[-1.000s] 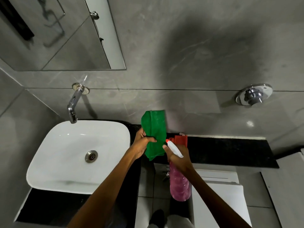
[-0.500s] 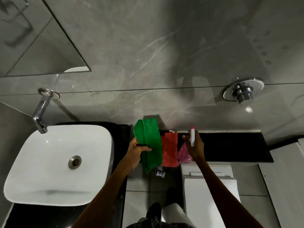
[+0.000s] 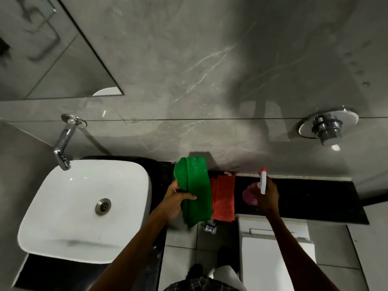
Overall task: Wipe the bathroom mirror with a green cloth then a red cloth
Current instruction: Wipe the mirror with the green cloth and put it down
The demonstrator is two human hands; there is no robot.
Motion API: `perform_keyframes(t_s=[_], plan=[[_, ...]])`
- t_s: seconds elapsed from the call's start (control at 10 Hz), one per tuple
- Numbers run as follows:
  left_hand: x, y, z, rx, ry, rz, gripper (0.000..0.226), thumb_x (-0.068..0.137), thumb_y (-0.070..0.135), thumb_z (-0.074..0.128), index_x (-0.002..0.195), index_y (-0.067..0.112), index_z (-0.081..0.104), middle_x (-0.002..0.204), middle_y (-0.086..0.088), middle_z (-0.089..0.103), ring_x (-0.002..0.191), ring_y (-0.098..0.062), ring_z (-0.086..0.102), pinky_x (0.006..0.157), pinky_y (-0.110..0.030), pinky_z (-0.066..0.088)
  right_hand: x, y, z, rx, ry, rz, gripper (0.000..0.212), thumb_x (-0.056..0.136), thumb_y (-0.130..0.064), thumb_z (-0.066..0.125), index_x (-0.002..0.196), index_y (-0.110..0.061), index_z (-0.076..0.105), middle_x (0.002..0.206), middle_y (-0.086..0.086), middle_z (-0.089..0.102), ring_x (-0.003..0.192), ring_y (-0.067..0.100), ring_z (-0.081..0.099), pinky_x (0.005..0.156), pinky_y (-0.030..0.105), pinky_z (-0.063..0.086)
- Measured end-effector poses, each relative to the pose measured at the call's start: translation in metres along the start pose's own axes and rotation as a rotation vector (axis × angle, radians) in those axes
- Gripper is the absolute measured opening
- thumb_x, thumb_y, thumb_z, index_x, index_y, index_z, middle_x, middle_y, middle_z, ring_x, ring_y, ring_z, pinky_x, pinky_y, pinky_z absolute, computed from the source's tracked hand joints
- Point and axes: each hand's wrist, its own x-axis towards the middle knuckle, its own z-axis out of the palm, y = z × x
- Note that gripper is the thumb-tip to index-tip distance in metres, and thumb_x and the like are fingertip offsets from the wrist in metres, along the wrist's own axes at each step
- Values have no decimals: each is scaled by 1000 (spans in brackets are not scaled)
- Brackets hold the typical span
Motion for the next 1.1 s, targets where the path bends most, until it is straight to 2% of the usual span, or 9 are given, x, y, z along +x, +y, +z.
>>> perform_keyframes(t_s=[0.2, 0.3, 0.4, 0.5, 0.6, 0.7, 0.9, 1.0, 1.1], plan=[[-26, 27, -19, 26, -51, 50, 70, 59, -20, 71, 125, -3, 61, 129, -30, 67, 122, -45, 65, 98, -50, 57, -31, 13, 6, -70, -35, 241, 49, 83, 2, 81, 125, 12, 59, 118, 33, 66, 114, 47, 63, 96, 53, 52], [-41, 40, -36, -2, -122, 40, 65, 57, -19, 71, 118, 4, 70, 122, -25, 72, 113, -38, 71, 93, -45, 60, -75, -6, 38, 26, -382, 365, 13, 99, -10, 65, 100, 4, 66, 105, 25, 70, 95, 39, 66, 79, 41, 51], [-65, 62, -62, -50, -283, 16, 57, 68, -23, 65, 114, 9, 75, 113, -17, 78, 104, -30, 76, 89, -41, 63, -119, -65, 90, 83, -496, -109, 47, 108, -39, 39, 144, -12, 54, 145, 15, 61, 127, 32, 62, 89, 35, 60], [-90, 96, -94, -32, -452, 89, 55, 77, -22, 63, 130, -4, 62, 125, -23, 73, 112, -33, 73, 100, -45, 59, -160, -150, 123, 888, -897, 425, 86, 86, -69, 58, 150, -14, 52, 148, 14, 60, 129, 29, 64, 103, 46, 56], [-110, 144, -128, 29, -442, 178, 73, 71, -16, 77, 139, 0, 54, 137, -30, 63, 120, -38, 68, 102, -48, 57, -199, -237, 163, 916, -1013, 199, 91, 71, -63, 83, 140, -7, 62, 138, 22, 66, 119, 36, 69, 98, 51, 56], [-125, 207, -168, 103, -312, 385, 83, 65, -1, 92, 136, 21, 56, 134, -17, 69, 122, -32, 69, 96, -45, 60, -212, -301, 203, 921, -988, 65, 76, 78, -63, 71, 132, -10, 68, 130, 25, 70, 114, 44, 71, 94, 57, 59], [-137, 316, -251, 512, 234, 1147, 50, 91, 55, 62, 139, 54, 45, 144, 31, 55, 131, -1, 58, 111, -34, 51, -236, -437, 233, 926, -499, -384, 54, 86, -56, 55, 119, -16, 70, 129, 24, 71, 110, 42, 72, 94, 56, 59], [-119, 378, -311, 768, 521, 1414, 60, 99, 50, 39, 154, 57, 14, 163, 39, 13, 155, -8, 26, 123, -45, 31, -234, -504, 226, 727, 6, -832, 66, 90, -68, 55, 129, -15, 61, 129, 20, 67, 117, 38, 66, 106, 59, 51], [-97, 444, -355, 967, 762, 1550, 76, 99, 39, 40, 164, 26, 1, 174, 4, -3, 162, -16, -1, 130, -56, 13, -210, -563, 210, 416, 485, -1231, 76, 102, -60, 42, 161, -15, 25, 163, 10, 39, 152, 26, 39, 125, 50, 35]])
